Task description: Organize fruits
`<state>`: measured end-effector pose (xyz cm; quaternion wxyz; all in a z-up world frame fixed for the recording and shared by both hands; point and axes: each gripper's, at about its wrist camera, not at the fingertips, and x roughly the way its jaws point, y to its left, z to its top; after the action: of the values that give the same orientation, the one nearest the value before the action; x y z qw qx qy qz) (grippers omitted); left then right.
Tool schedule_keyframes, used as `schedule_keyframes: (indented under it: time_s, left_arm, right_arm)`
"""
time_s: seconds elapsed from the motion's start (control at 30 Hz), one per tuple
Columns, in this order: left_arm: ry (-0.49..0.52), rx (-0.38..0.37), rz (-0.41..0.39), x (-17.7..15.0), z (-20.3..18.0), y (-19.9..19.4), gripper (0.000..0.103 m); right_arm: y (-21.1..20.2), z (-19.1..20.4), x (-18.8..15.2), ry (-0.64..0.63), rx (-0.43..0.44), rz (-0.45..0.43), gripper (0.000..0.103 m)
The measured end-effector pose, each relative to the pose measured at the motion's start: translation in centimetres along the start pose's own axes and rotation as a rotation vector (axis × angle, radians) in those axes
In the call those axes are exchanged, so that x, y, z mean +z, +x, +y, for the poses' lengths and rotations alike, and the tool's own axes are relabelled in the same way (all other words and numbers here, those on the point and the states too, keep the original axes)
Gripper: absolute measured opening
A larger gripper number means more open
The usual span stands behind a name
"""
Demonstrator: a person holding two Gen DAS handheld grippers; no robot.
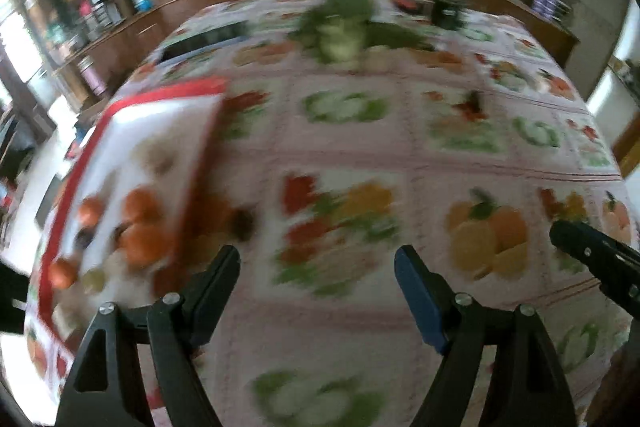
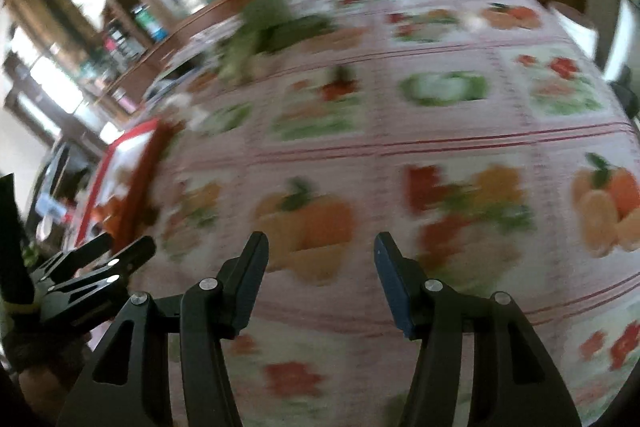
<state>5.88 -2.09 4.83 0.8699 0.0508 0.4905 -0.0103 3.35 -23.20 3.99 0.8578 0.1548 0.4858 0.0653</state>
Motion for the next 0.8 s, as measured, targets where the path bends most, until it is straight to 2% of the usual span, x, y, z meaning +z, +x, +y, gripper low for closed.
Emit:
schedule_keyframes:
  time_s: [0.2,0.33,0.47,0.6,0.73,0.8]
  left_arm:
    - [0.066,-0.108,-0.017,5.4,-7.1,2.7,0.082]
    - [0.071,-0.132,-0.043,8.4,-10.3,4.9,0.082]
    - [0.031,-0.131,-0.036,10.1,-11.3,7.2,0.082]
    - [0.015,-0.115,-0.010,10.7,-11.3,8.8,0.069]
    - [-0.004,-0.116,-0.006,10.9,-11.2,9.4,0.068]
    - [0.002,-0.115,-0.012,10.9,-11.3,9.4,0.068]
  right_arm:
    - [-1.1,-5.8,3.0,0.012,-0.108,-0.060,0.055]
    - [-1.4,-8.4,5.8,0.000,-0.148,-0.104,0.055]
    - [-0.6,-10.6,8.2,-0.015,-0.178,-0.118,0.055]
    - [0.6,-11.6,10.2,-0.040,-0.181,-0.120,0.055]
    - [2.5,-11.2,12.8,-0.082,-0.172,-0.136,0.056]
    - [3.9,-10.5,13.9,-0.114,-0.198,-0.137,0.056]
